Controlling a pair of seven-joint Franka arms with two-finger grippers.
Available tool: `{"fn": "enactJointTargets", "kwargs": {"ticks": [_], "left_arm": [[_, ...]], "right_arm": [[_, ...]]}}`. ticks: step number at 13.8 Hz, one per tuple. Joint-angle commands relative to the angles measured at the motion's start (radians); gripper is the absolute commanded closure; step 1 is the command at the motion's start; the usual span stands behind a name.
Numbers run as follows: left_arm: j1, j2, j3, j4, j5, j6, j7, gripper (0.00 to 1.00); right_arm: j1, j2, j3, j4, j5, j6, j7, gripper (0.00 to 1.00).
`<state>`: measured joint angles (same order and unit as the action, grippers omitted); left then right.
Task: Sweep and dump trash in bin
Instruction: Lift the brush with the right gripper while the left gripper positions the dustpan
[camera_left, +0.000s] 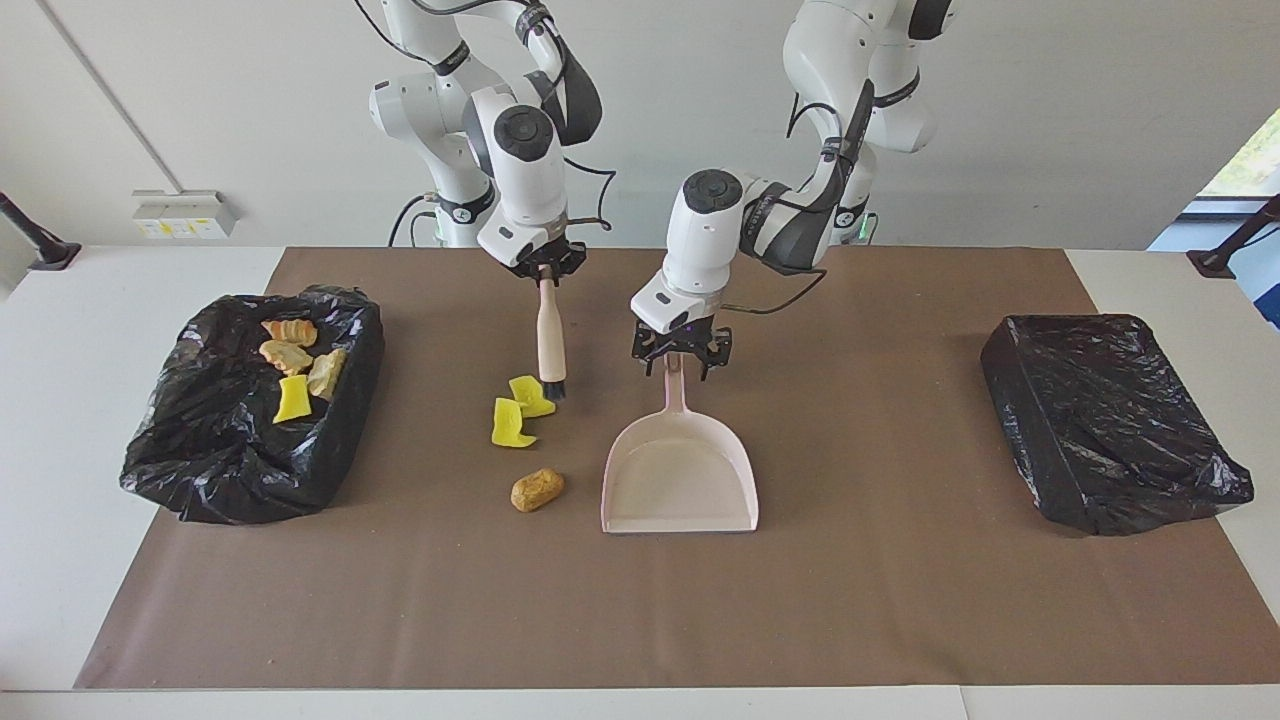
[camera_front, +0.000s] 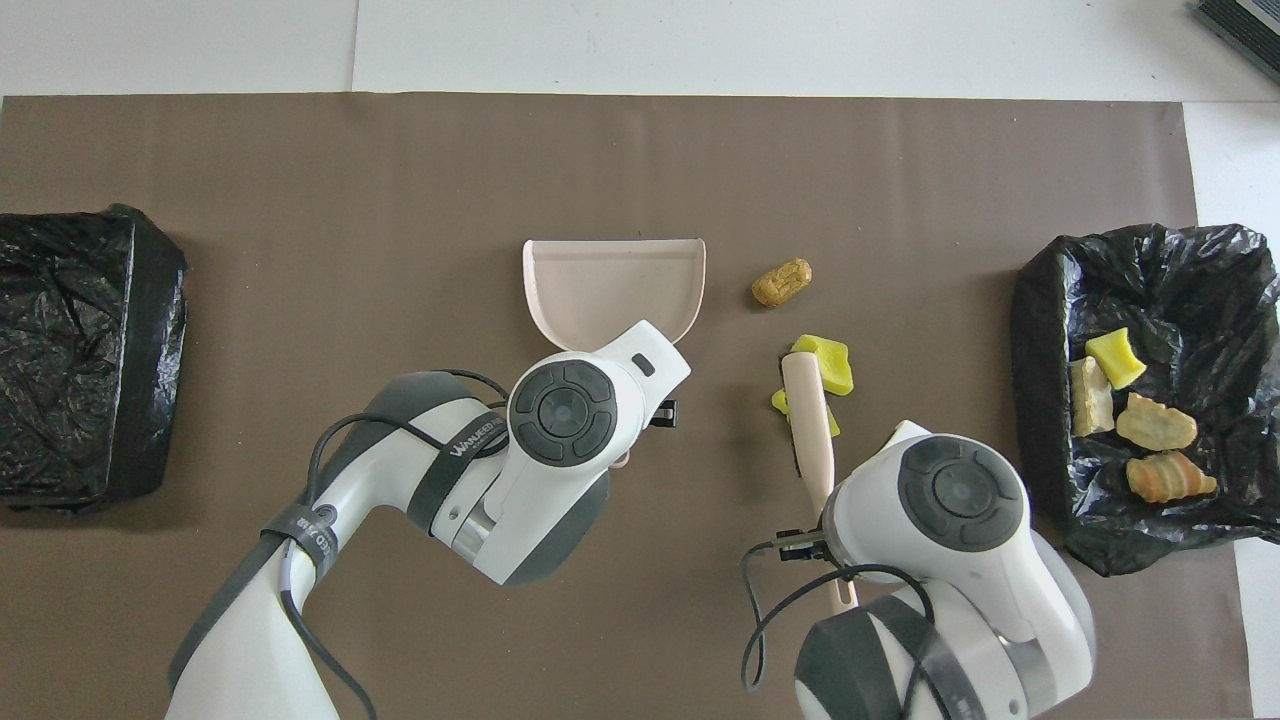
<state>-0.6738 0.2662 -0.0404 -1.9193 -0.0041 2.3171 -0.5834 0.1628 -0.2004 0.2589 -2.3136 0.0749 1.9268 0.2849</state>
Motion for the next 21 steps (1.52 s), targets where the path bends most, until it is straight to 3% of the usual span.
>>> {"fn": "enactJointTargets", "kwargs": {"ticks": [1, 4, 5, 6, 9, 12, 15, 21], "left_arm": [[-0.012, -0.009, 0.008, -0.024, 0.01, 0.027, -0.021, 0.21], [-0.013, 0.014, 0.008, -0.021, 0.01, 0.028, -0.022, 0.22], [-0.013, 0.015, 0.008, -0.021, 0.01, 0.024, -0.022, 0.29], [-0.013, 0.015, 0.01, -0.02, 0.01, 0.021, -0.022, 0.37], [-0.006, 0.016, 0.011, -0.01, 0.01, 0.021, -0.024, 0.74], [0.0, 0.016, 0.011, 0.0, 0.038, 0.018, -0.019, 0.97], [0.0, -0.001, 0.016, 0.0, 0.082, 0.002, 0.013, 0.97], [0.048, -0.07, 0.022, 0.003, 0.082, -0.126, 0.224, 0.97]], "right_arm": [[-0.112, 0.056, 0.013, 0.086, -0.069, -0.019, -0.085, 1.0], [-0.202, 0.162, 0.013, 0.21, -0.089, -0.011, -0.125, 1.0], [-0.225, 0.192, 0.013, 0.253, -0.095, -0.011, -0.139, 1.0], [-0.25, 0.223, 0.013, 0.293, -0.118, -0.012, -0.151, 1.0], [-0.308, 0.248, 0.014, 0.324, -0.196, -0.012, -0.208, 1.0], [-0.324, 0.285, 0.013, 0.324, -0.275, -0.011, -0.24, 1.0], [-0.333, 0.294, 0.016, 0.326, -0.343, -0.011, -0.24, 1.0], [-0.315, 0.295, 0.017, 0.338, -0.331, -0.038, -0.224, 1.0]]}}
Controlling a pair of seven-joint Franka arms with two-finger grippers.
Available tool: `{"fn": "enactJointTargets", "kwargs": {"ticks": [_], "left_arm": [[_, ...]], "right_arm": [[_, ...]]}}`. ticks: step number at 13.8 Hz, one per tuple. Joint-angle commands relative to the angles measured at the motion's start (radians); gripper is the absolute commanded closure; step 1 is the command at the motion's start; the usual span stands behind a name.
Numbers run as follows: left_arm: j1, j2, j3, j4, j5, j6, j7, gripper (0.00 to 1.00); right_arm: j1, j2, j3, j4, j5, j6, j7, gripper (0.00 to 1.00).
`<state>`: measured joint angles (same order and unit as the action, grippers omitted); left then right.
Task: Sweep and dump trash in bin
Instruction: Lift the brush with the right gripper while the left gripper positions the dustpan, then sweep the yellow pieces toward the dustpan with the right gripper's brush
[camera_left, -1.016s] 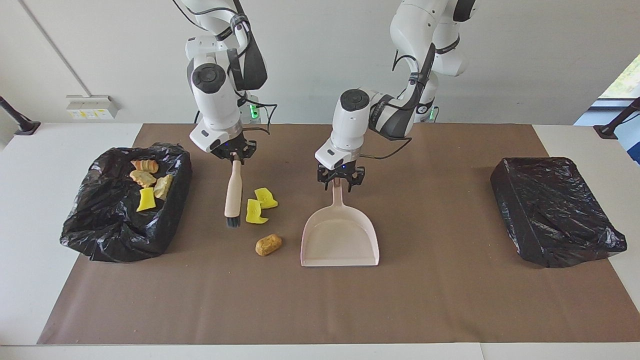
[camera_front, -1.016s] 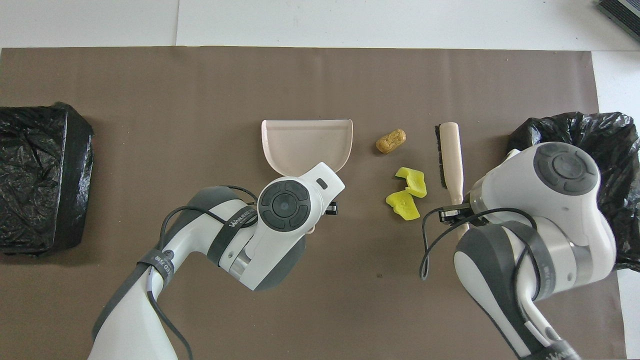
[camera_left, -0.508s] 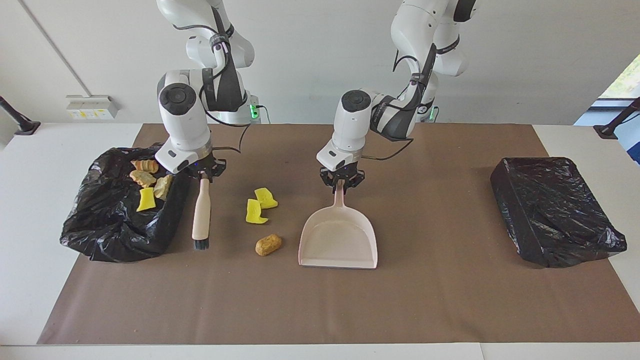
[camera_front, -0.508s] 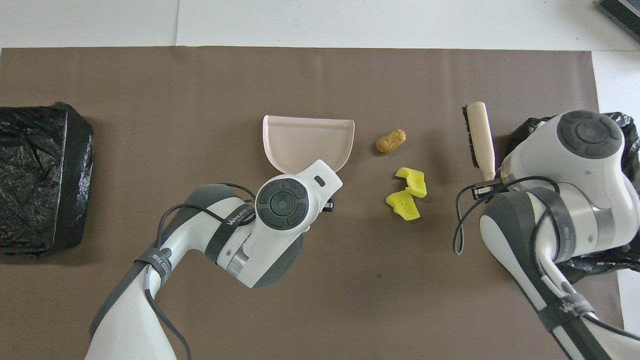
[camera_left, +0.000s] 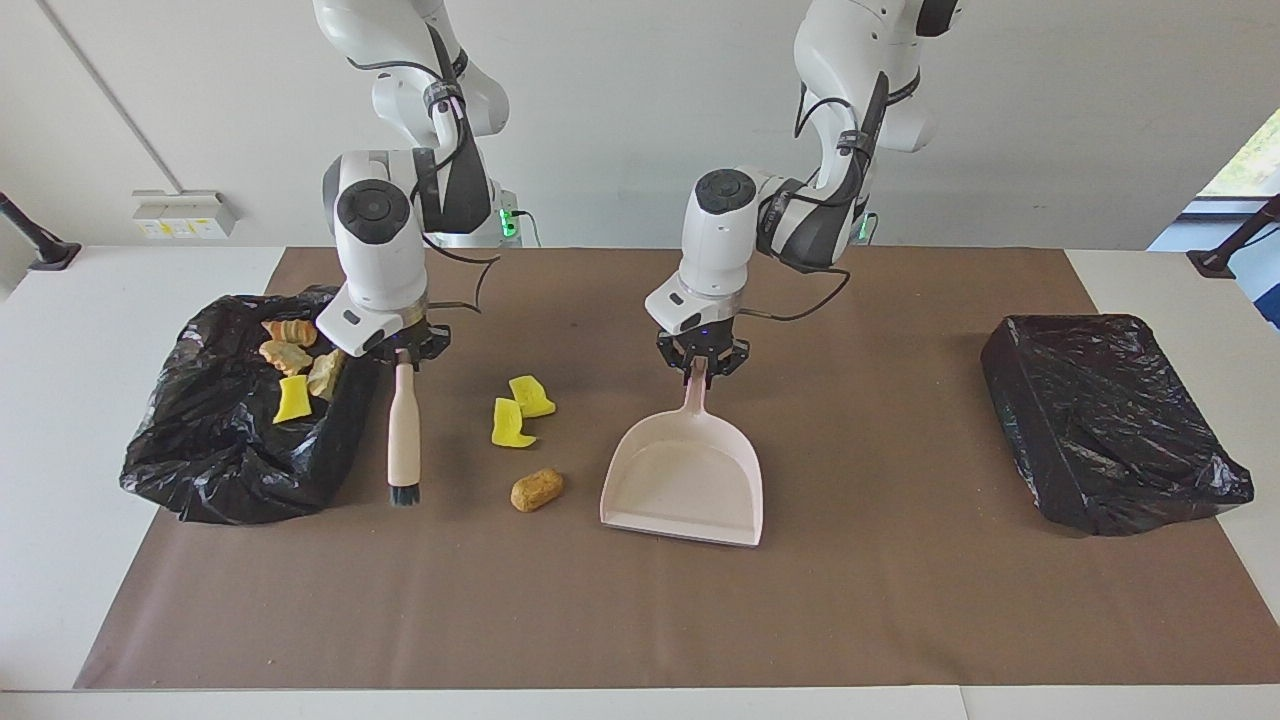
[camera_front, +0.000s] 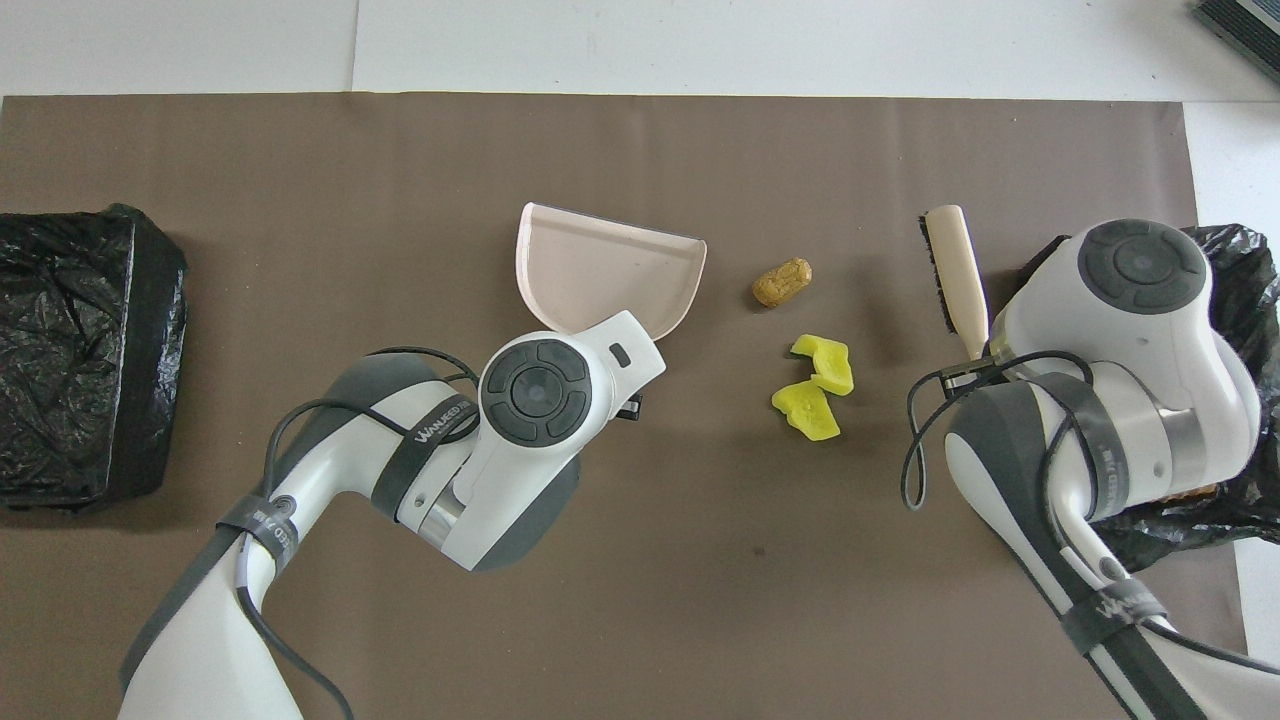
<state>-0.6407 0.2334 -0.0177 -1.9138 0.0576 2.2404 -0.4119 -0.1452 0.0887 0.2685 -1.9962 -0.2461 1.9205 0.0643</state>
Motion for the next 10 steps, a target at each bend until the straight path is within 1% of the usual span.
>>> {"fn": "enactJointTargets", "kwargs": {"ticks": [1, 3, 4, 6, 7, 10], "left_arm": [[0.041, -0.048, -0.002, -0.002, 0.021, -0.073, 0.126, 0.97], [0.056, -0.071, -0.002, -0.005, 0.019, -0.128, 0.279, 0.98], [0.073, -0.071, -0.002, -0.005, 0.019, -0.133, 0.347, 0.98], [0.082, -0.071, -0.002, -0.013, 0.019, -0.134, 0.418, 0.98], [0.105, -0.071, -0.004, -0.014, 0.019, -0.134, 0.486, 0.98], [0.15, -0.071, -0.002, -0.021, 0.019, -0.149, 0.761, 1.0]], "right_arm": [[-0.007, 0.005, 0.008, 0.02, -0.01, -0.041, -0.004, 1.0], [-0.004, 0.005, 0.009, 0.022, -0.01, -0.043, -0.003, 1.0], [-0.004, 0.006, 0.009, 0.024, -0.01, -0.043, -0.003, 1.0], [-0.004, 0.008, 0.009, 0.025, -0.004, -0.043, -0.004, 1.0], [-0.004, 0.006, 0.009, 0.025, -0.004, -0.046, -0.004, 1.0], [0.016, 0.0, 0.015, 0.02, 0.013, -0.077, -0.003, 1.0]]}}
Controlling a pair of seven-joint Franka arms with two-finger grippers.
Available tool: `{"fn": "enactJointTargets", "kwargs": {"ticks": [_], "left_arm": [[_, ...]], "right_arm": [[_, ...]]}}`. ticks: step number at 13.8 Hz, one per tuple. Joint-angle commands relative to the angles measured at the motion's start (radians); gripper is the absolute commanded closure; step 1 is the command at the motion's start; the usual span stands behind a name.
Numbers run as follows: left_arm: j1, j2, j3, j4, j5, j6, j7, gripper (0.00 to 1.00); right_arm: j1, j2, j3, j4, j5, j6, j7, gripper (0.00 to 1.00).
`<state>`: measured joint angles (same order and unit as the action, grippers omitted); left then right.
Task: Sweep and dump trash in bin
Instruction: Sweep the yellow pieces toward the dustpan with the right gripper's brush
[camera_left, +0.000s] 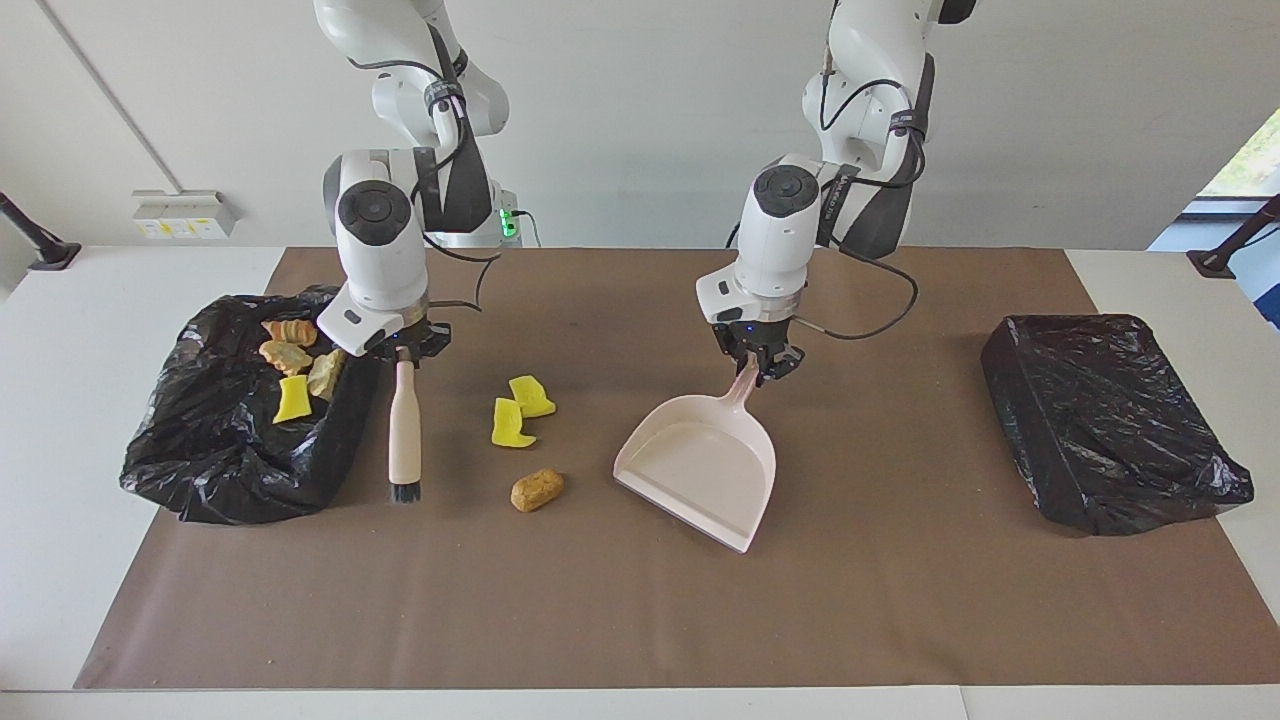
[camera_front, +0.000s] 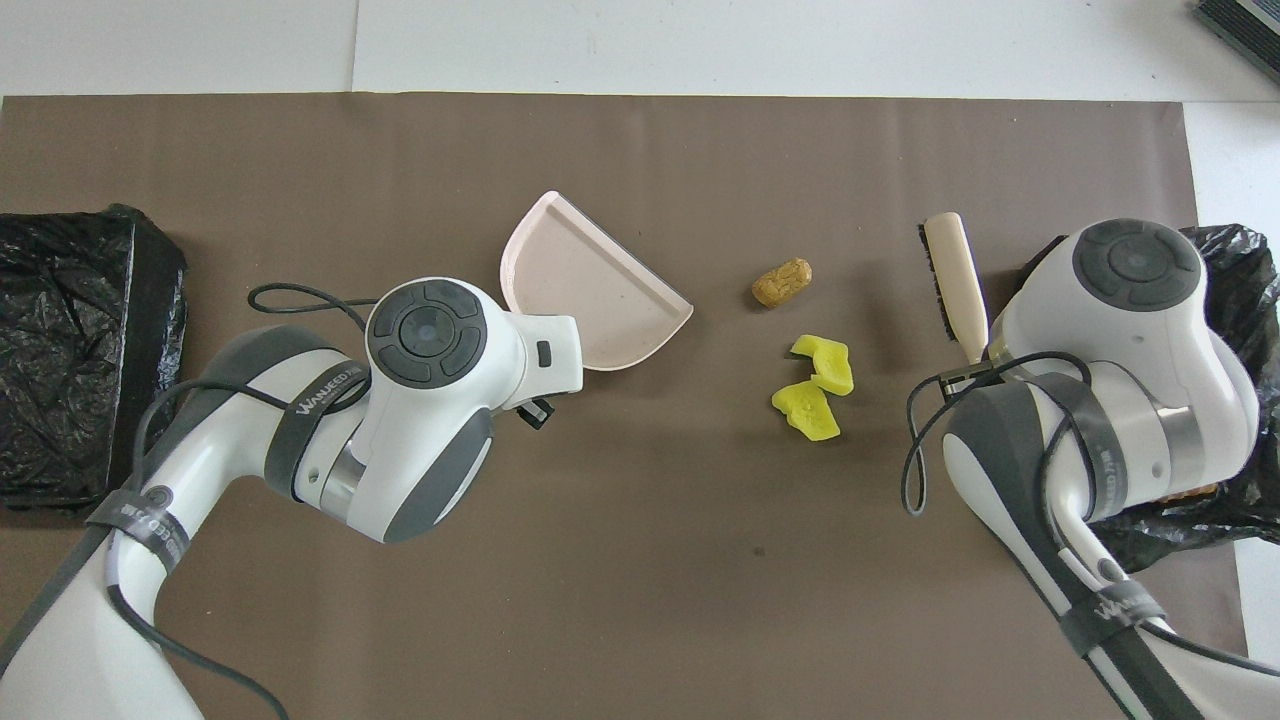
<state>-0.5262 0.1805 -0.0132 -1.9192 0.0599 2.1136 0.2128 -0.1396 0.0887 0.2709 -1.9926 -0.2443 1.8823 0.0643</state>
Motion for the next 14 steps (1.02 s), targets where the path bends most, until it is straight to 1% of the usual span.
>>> {"fn": "enactJointTargets", "kwargs": {"ticks": [1, 3, 5, 7, 9, 11, 12, 14], "left_arm": [[0.044, -0.018, -0.007, -0.015, 0.017, -0.03, 0.192, 1.0], [0.043, -0.018, -0.007, -0.023, 0.017, -0.03, 0.279, 1.0], [0.034, -0.021, -0.008, -0.027, 0.017, -0.018, 0.286, 1.0], [0.028, -0.021, -0.01, -0.03, 0.017, -0.007, 0.281, 0.98], [0.026, -0.021, -0.01, -0.03, 0.017, -0.001, 0.293, 0.98], [0.028, -0.023, -0.01, -0.038, 0.017, 0.0, 0.44, 1.0], [0.026, -0.036, -0.01, -0.061, 0.017, 0.006, 0.495, 1.0], [0.023, -0.055, -0.008, -0.107, 0.017, 0.029, 0.527, 1.0]], "right_arm": [[0.021, 0.002, 0.013, 0.02, 0.016, -0.037, -0.003, 1.0], [0.017, 0.014, 0.01, 0.023, 0.011, -0.029, 0.003, 1.0], [0.006, 0.052, 0.011, 0.028, -0.003, -0.017, 0.003, 1.0], [0.018, 0.063, 0.013, -0.001, 0.025, -0.02, 0.012, 1.0], [0.044, 0.062, 0.013, -0.034, 0.095, -0.012, 0.014, 1.0], [0.064, 0.068, 0.013, -0.041, 0.155, -0.012, 0.014, 1.0], [0.092, 0.072, 0.013, -0.046, 0.186, -0.005, 0.017, 1.0], [0.11, 0.089, 0.013, -0.051, 0.249, 0.006, 0.017, 1.0]]}}
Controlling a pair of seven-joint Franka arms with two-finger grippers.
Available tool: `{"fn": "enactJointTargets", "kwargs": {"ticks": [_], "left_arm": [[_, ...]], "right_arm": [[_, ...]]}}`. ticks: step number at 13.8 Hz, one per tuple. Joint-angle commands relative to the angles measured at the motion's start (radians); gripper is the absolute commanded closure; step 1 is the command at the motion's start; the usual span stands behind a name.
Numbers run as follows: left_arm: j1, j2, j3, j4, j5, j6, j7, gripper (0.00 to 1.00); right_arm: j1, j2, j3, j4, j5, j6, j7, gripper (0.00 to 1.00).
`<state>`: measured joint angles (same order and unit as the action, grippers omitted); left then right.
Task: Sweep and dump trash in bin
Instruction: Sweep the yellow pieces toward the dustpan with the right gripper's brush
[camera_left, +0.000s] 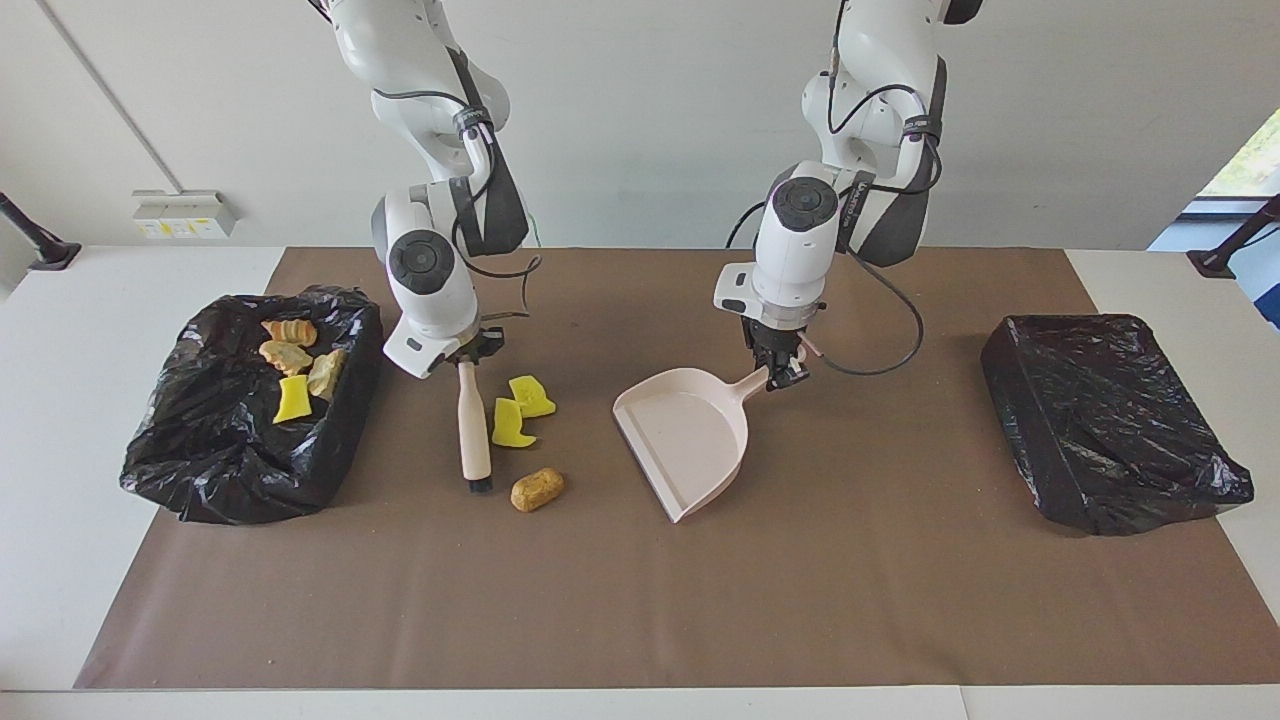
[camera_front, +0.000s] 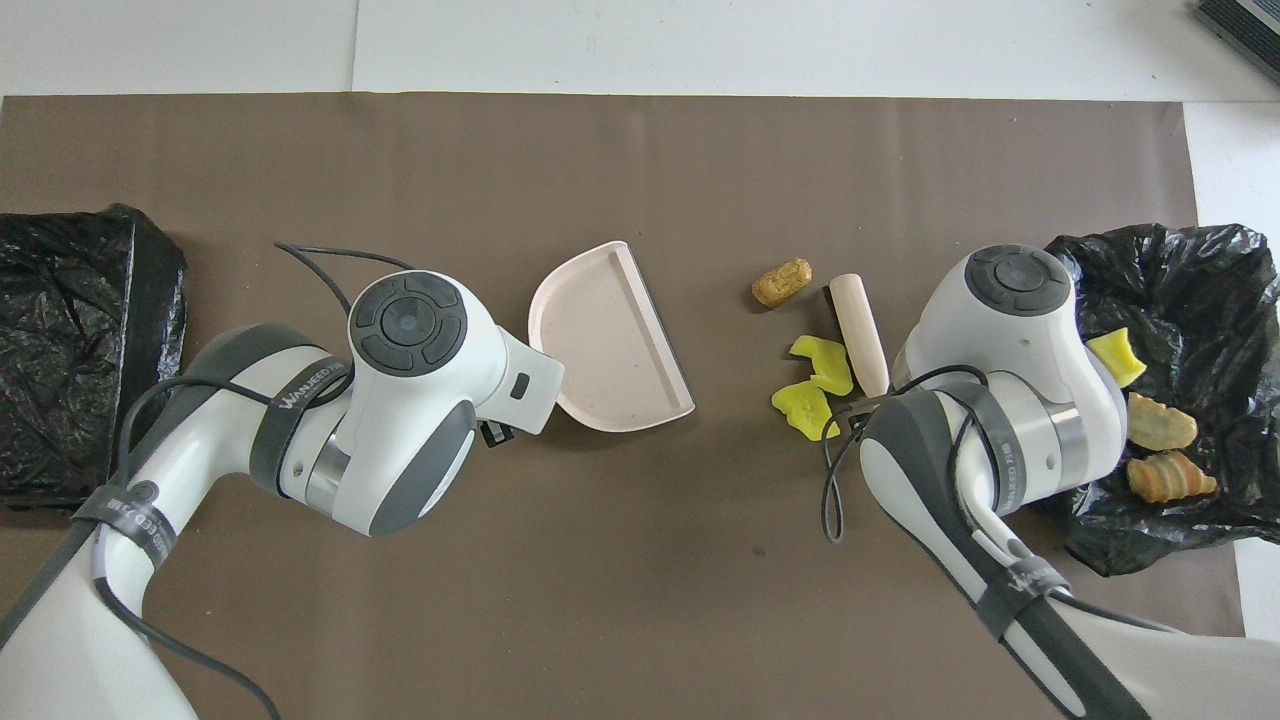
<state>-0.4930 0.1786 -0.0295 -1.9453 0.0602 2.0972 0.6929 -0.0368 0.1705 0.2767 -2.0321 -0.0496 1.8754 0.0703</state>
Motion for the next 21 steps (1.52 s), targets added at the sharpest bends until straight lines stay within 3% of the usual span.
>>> {"fn": "enactJointTargets", "kwargs": {"ticks": [1, 4, 10, 12, 14, 17, 21], "left_arm": [[-0.015, -0.05, 0.006, -0.092, 0.016, 0.055, 0.054, 1.0], [-0.03, -0.056, 0.008, -0.112, 0.016, 0.061, 0.054, 1.0], [-0.055, -0.071, 0.008, -0.141, 0.018, 0.076, 0.054, 1.0], [-0.052, -0.071, 0.01, -0.147, 0.018, 0.099, 0.062, 1.0], [-0.03, -0.071, 0.01, -0.152, 0.018, 0.099, 0.153, 1.0], [-0.027, -0.071, 0.01, -0.156, 0.018, 0.099, 0.209, 1.0], [-0.01, -0.074, 0.008, -0.158, 0.018, 0.103, 0.237, 1.0]], "right_arm": [[0.014, 0.023, 0.009, -0.011, 0.086, 0.019, 0.008, 1.0], [0.084, 0.064, 0.007, -0.008, 0.255, 0.074, 0.008, 1.0], [0.12, 0.098, 0.009, 0.036, 0.668, 0.161, -0.001, 1.0], [0.133, 0.107, 0.007, 0.113, 0.761, 0.154, 0.017, 1.0], [0.121, 0.058, -0.008, 0.138, 0.691, 0.058, 0.133, 1.0], [0.094, -0.041, -0.005, 0.11, 0.389, -0.073, 0.325, 1.0], [0.101, -0.16, -0.001, -0.089, 0.289, -0.023, 0.366, 1.0]]}}
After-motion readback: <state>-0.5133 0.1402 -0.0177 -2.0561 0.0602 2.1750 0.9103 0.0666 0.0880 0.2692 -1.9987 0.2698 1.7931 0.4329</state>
